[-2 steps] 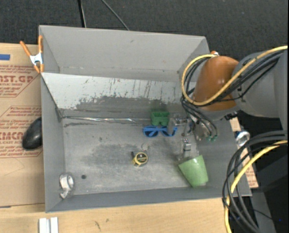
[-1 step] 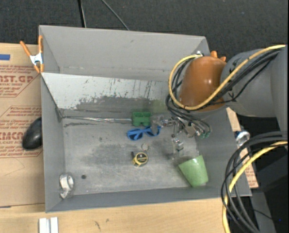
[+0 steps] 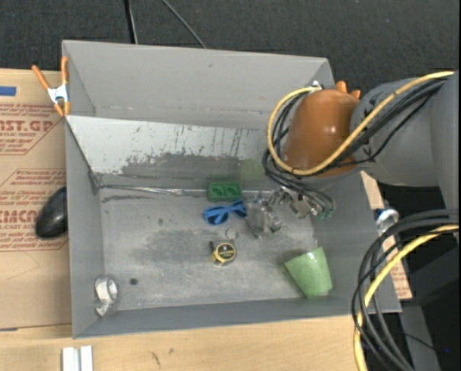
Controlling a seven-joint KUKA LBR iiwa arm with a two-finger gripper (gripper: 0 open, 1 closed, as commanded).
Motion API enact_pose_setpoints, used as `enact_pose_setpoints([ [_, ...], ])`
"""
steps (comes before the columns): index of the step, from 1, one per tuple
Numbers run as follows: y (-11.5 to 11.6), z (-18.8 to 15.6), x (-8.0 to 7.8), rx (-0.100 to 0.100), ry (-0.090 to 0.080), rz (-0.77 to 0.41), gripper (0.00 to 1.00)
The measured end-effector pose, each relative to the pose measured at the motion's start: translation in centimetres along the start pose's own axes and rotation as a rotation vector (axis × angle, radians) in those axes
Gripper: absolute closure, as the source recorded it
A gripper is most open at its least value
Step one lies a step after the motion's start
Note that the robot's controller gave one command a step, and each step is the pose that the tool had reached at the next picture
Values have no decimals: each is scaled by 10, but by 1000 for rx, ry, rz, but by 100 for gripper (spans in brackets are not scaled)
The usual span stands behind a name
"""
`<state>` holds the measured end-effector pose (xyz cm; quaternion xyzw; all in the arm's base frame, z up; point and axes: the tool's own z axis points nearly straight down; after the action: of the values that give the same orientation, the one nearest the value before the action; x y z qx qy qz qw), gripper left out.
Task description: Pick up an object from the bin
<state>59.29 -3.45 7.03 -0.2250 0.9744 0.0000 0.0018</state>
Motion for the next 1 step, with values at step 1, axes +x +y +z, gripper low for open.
enact_pose_setpoints([
  [1, 0, 0, 1, -1, 3, 0, 0],
])
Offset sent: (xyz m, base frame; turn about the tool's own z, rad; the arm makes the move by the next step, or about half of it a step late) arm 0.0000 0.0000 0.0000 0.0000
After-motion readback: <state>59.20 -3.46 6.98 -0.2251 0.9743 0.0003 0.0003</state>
